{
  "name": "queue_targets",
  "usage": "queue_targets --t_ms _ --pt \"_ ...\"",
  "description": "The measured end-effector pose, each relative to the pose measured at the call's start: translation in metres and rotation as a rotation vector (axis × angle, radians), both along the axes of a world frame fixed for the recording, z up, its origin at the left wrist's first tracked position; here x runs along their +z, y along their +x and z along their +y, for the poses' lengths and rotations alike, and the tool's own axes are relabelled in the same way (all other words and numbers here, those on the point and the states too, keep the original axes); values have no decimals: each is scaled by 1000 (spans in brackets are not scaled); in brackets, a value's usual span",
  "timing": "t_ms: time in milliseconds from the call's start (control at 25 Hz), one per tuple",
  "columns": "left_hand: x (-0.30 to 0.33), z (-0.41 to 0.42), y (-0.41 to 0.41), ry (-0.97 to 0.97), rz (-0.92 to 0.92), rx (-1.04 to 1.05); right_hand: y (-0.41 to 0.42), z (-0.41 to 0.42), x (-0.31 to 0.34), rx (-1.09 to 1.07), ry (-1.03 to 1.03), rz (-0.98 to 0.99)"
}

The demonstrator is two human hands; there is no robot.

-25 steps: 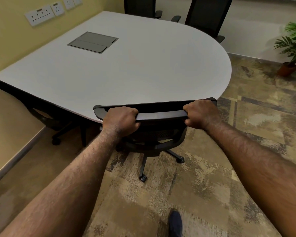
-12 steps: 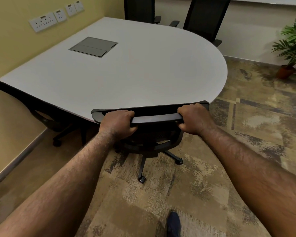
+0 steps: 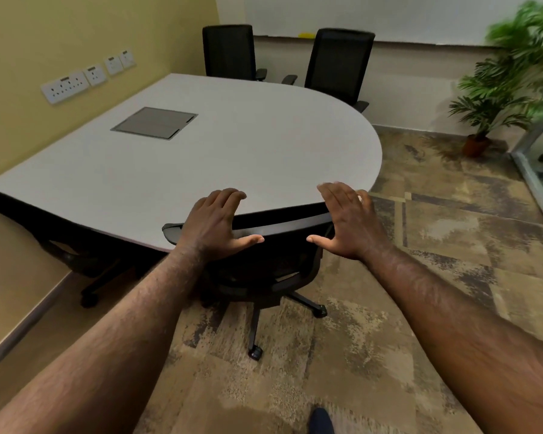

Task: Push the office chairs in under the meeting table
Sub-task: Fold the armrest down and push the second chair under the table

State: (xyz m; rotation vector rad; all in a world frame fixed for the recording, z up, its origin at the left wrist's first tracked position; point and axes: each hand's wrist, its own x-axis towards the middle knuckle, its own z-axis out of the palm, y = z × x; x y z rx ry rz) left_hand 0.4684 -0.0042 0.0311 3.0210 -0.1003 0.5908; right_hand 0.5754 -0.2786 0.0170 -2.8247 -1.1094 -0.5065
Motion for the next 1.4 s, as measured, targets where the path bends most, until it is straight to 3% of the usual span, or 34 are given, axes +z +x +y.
queue_targets --t_ms 400,800,1400 --pt "48 -58 55 22 -119 -17 23 -65 53 -225 168 -135" --pt "57 -157 158 -41 -150 -6 99 -196 76 -382 213 -163" --pt "63 -295 373 -31 -183 -218 241 -336 70 -516 193 -180"
